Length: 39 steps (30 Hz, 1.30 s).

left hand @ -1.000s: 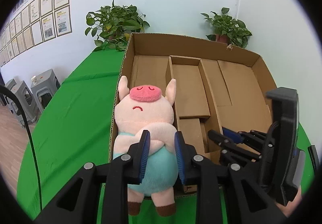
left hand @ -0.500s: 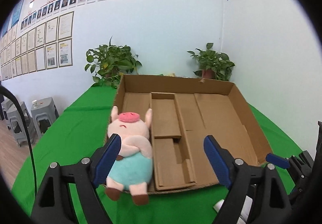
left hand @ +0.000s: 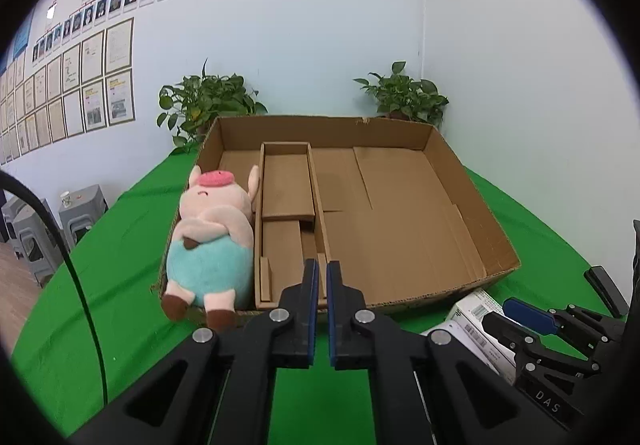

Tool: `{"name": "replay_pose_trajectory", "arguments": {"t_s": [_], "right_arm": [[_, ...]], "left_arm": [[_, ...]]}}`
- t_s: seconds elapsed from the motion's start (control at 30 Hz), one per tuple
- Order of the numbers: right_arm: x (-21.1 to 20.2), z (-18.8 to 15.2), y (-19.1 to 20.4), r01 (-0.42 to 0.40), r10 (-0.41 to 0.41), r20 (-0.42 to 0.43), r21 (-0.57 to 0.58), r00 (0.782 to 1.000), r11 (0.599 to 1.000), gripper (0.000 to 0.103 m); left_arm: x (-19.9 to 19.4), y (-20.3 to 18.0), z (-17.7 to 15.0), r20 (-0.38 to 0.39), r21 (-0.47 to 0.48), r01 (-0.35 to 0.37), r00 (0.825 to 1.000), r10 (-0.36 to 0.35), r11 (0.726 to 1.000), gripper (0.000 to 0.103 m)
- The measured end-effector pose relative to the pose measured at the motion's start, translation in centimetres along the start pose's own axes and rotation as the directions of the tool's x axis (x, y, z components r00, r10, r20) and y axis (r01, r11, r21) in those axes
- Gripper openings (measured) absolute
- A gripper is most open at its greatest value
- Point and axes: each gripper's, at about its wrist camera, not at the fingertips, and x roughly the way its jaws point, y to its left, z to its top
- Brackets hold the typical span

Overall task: Organize objects
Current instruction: 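Release the long box in the tray and withdraw both tools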

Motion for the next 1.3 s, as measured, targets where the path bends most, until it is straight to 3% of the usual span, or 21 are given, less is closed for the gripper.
{"name": "replay_pose_trajectory", "arguments": {"t_s": [0.03, 0.07, 0.1, 0.13, 0.17, 0.2, 0.33, 0.73, 0.9, 1.3], "right_arm": [[-0.1, -0.1, -0.1, 0.008, -0.008, 0.001, -0.004, 1.000, 1.000, 0.027], [-0.2, -0.2, -0.1, 0.022, -0.022, 0.000, -0.009, 1.000, 1.000, 0.036], [-0.2, -0.3, -0.1, 0.031, -0.031, -0.003, -0.014, 1.000, 0.999, 0.047], [-0.1, -0.3, -0.1, 0.032, -0.032, -0.003, -0.017, 0.999, 0.999, 0.076], [-0.3, -0.5, -0.4, 0.016, -0.016, 0.006, -0.011, 1.000, 1.000, 0.098], [-0.5, -0.5, -0.6, 0.003, -0.003, 0.014, -0.007, 1.000, 1.000, 0.101], [-1.0, -0.5, -0.6, 0.027, -0.027, 0.037, -0.023, 0.999, 0.999, 0.103], [-1.9, -0.5, -0.5, 0.030, -0.025, 0.069, -0.066, 0.997, 0.997, 0.103], [-1.7, -0.7, -0.8, 0.013, -0.011, 0.049, -0.060, 0.999, 0.998, 0.103], [-3.2, -0.9, -0.8, 0.001, 0.005, 0.087, -0.062, 0.996, 0.998, 0.103]], "left_arm": [[0.2, 0.1, 0.0, -0.019, -0.017, 0.002, 1.000, -0.002, 1.000, 0.030], [0.2, 0.1, -0.2, -0.031, -0.028, 0.007, 1.000, -0.007, 1.000, 0.068], [0.1, 0.1, -0.3, -0.032, -0.043, 0.011, 0.999, -0.012, 0.999, 0.083], [-0.2, 0.2, -0.5, -0.015, -0.061, 0.015, 1.000, -0.016, 0.998, 0.087], [-0.4, 0.4, -0.5, 0.003, -0.075, 0.021, 1.000, -0.021, 0.997, 0.087], [-0.4, 0.2, -0.7, -0.001, -0.074, 0.023, 1.000, -0.024, 0.997, 0.087], [-0.3, -0.1, -0.8, -0.026, -0.073, 0.004, 1.000, -0.006, 0.997, 0.087], [-1.3, -1.7, -1.1, 0.039, -0.002, -0.041, 0.998, 0.041, 0.999, 0.087], [-0.7, -1.4, -1.1, 0.001, -0.047, -0.007, 1.000, 0.007, 0.999, 0.087], [-0.5, -1.0, -1.6, -0.011, -0.033, -0.064, 0.998, 0.063, 0.997, 0.087]]}}
